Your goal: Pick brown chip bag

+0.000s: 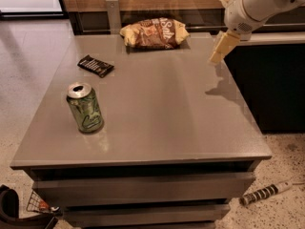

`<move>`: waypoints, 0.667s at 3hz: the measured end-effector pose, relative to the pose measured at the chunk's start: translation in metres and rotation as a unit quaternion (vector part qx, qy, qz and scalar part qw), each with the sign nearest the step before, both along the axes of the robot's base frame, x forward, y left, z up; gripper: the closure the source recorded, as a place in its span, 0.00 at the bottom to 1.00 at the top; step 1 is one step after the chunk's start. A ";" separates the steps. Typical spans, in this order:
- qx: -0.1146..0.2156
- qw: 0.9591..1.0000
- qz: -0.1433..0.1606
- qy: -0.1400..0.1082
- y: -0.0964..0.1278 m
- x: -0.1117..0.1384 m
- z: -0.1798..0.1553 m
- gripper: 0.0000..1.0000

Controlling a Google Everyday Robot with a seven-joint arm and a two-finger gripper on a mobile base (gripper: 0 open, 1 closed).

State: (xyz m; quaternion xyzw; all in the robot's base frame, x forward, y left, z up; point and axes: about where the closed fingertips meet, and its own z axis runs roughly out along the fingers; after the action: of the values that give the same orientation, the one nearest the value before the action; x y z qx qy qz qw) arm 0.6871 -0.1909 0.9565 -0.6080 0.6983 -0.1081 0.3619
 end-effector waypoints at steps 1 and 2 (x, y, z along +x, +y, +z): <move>0.007 1.000 -0.002 0.017 0.015 0.032 -0.053 0.00; 0.023 1.000 -0.006 -0.002 0.025 0.059 -0.072 0.00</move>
Offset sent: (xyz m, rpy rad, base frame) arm 0.0941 0.0340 -0.0910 0.0876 -0.0615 -0.0259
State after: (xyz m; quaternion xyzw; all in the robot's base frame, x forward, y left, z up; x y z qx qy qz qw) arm 0.7465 -0.1658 0.8841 -0.5954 0.7034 -0.0950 0.3763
